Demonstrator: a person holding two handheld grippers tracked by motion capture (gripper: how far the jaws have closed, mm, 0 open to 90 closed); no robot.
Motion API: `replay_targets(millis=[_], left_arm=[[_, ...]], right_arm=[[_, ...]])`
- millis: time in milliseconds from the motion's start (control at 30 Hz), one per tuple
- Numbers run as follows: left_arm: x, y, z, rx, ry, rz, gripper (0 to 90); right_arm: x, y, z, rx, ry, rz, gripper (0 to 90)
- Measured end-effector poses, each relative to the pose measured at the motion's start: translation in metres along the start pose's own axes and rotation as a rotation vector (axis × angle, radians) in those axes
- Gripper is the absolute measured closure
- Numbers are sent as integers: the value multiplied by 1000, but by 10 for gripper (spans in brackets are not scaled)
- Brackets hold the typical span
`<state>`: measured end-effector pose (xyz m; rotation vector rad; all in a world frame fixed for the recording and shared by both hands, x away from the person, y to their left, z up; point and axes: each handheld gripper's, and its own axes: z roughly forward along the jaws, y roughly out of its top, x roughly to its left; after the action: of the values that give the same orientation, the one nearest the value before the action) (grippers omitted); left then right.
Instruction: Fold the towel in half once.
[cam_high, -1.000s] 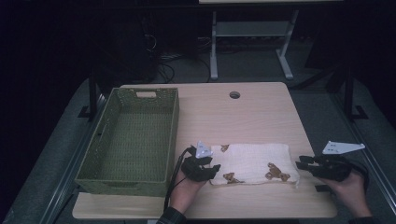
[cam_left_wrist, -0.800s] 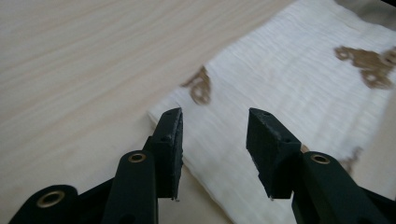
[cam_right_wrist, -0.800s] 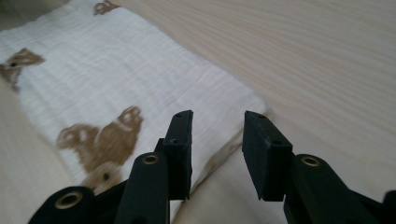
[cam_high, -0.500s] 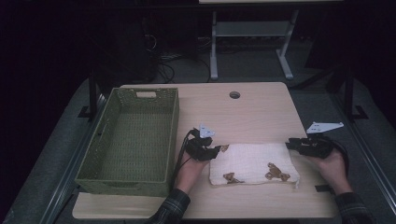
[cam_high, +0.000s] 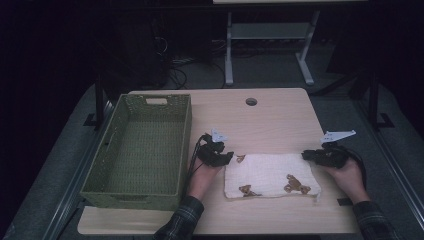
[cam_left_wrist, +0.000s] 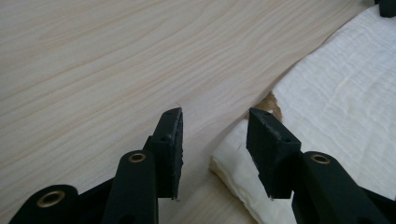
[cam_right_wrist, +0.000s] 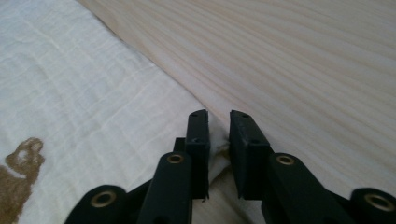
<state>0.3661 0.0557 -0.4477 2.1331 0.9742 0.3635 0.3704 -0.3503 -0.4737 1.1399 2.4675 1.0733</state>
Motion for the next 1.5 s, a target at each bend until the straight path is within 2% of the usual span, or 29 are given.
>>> replay_targets(millis=[200,333,400,467,633,767,867,933,1167,1267,1300,1400,1500], left_arm=[[2,-2,11,24,-12,1,566],[2,-4,20,50,-14,17,594],[2,-5,22,66,-16,28,629],[1,-6,23,62,-39,12,683],[-1,-5,22,83,-72,34,853],[0,-4,21,87,-78,21,869],[5,-2,18,55,-96,-17,872],[7,3,13,21,-90,-29,872],[13,17,11,-55,-49,-27,872],[18,22,13,-70,-36,-34,872],[19,24,13,-76,-34,-37,872],[21,28,13,-93,-31,-36,872],[20,27,13,-78,-32,-28,872]], right_arm=[[0,0,0,-1,6,1,819],[0,0,0,-1,11,8,821],[0,0,0,0,11,10,822],[0,0,0,0,10,9,823],[0,0,0,0,11,7,842],[2,1,0,10,11,5,858],[0,1,-2,12,-3,-4,862],[-3,3,-5,0,-7,-4,862],[-18,20,-6,-63,-13,-1,862],[-25,25,-5,-91,-19,9,862],[-26,27,-4,-87,-18,26,862],[-30,31,-1,-86,-27,20,862],[-29,32,-2,-88,-29,6,862]])
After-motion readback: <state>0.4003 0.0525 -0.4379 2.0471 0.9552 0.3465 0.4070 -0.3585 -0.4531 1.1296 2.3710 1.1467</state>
